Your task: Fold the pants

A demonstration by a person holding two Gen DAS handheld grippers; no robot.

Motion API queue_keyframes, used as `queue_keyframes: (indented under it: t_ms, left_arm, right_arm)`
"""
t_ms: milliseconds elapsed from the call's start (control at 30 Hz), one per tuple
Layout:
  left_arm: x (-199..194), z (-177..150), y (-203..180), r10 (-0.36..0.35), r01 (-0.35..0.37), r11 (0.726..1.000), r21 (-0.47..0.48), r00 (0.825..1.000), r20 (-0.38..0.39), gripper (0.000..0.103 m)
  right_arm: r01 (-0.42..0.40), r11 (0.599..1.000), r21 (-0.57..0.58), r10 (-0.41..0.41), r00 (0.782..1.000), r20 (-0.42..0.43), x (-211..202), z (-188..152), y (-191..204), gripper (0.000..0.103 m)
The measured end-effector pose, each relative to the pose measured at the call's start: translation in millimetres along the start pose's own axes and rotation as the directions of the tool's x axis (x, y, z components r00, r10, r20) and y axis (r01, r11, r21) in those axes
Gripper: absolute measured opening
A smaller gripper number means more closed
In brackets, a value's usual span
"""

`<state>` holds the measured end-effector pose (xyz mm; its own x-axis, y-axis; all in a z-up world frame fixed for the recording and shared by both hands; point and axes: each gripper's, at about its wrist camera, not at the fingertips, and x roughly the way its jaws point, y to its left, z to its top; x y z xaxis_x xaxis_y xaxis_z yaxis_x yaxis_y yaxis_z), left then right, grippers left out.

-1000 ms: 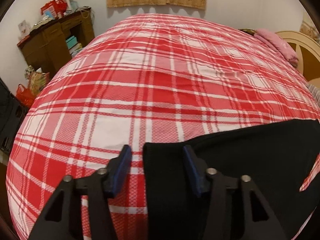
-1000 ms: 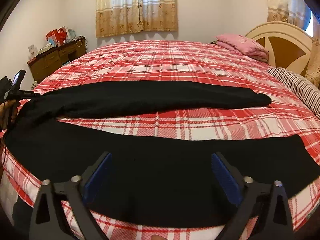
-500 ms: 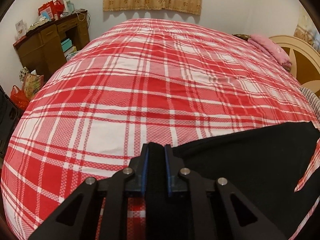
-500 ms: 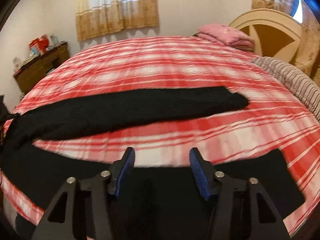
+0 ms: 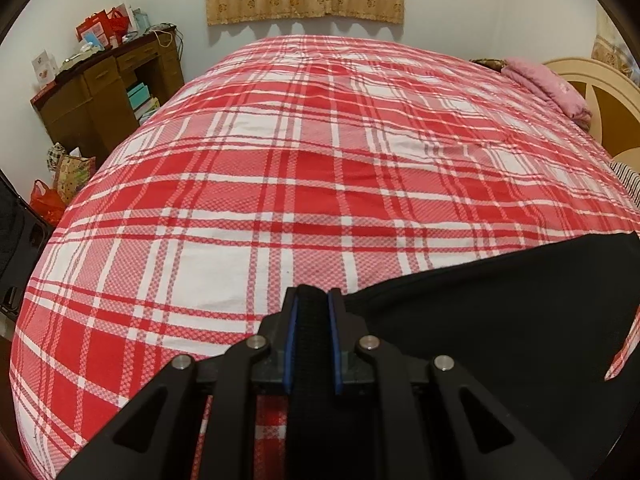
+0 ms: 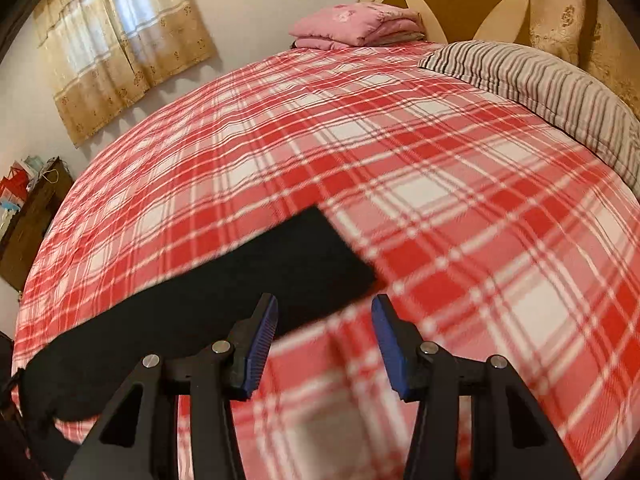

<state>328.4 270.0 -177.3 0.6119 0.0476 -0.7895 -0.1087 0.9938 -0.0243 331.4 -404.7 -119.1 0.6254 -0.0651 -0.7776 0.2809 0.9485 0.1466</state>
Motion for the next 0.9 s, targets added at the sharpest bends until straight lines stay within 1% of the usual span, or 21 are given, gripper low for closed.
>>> queue_keyframes:
  t_ms: [167, 233, 300, 400, 633, 667, 700, 733, 767, 800, 900]
  left_arm:
    - [2, -2, 0, 0.004, -0.004, 1.0, -0.009, 1.0, 0.001, 0.015]
    - [3, -2, -1, 0.008, -0.008, 1.0, -0.008, 1.0, 0.0, 0.015]
    - [4, -2, -2, 0.014, -0.014, 1.0, -0.008, 1.0, -0.002, 0.015]
    - [7, -2, -3, 0.02, -0.02, 1.0, -0.003, 1.0, -0.006, 0.015]
    - [7, -3, -3, 0.024, -0.024, 1.0, -0.004, 1.0, -0.008, 0.015]
    - [7, -2, -3, 0.029, -0.029, 1.0, 0.0, 1.0, -0.008, 0.015]
    - [7, -3, -4, 0.034, -0.034, 0.999, 0.002, 0.999, -0.008, 0.015]
    - [7, -3, -5, 0.039, -0.039, 0.999, 0.006, 0.999, -0.008, 0.015]
    - [7, -3, -5, 0.044, -0.044, 0.999, 0.01, 0.999, -0.008, 0.015]
    - [8, -3, -6, 0.048, -0.048, 0.999, 0.013, 0.999, -0.009, 0.015]
    - [9, -1, -11, 0.068, -0.068, 0.997, 0.031, 0.998, -0.016, 0.015]
  right_arm:
    - [0.015, 0.997, -0.078, -0.017, 1.0, -0.023, 36, 33, 10, 0.051]
    - [0.032, 0.994, -0.103, -0.035, 0.999, -0.033, 51, 42, 14, 0.051]
    - [0.046, 0.992, -0.12, -0.053, 0.997, -0.056, 64, 47, 19, 0.051]
    - [0.042, 0.991, -0.125, -0.055, 0.994, -0.097, 86, 53, 23, 0.051]
    - [0.047, 0.993, -0.11, -0.063, 0.988, -0.144, 117, 54, 19, 0.051]
    - [0.05, 0.991, -0.124, -0.066, 0.988, -0.137, 117, 53, 21, 0.042]
    - [0.049, 0.989, -0.141, -0.068, 0.988, -0.136, 117, 53, 22, 0.024]
    - [0.036, 0.987, -0.155, -0.058, 0.989, -0.139, 116, 52, 24, 0.02]
    - [0.029, 0.987, -0.161, -0.052, 0.989, -0.139, 115, 52, 25, 0.012]
    - [0.027, 0.985, -0.172, -0.051, 0.989, -0.137, 113, 52, 27, 0.008]
    - [0.022, 0.978, -0.207, -0.044, 0.994, -0.103, 102, 50, 36, 0.005]
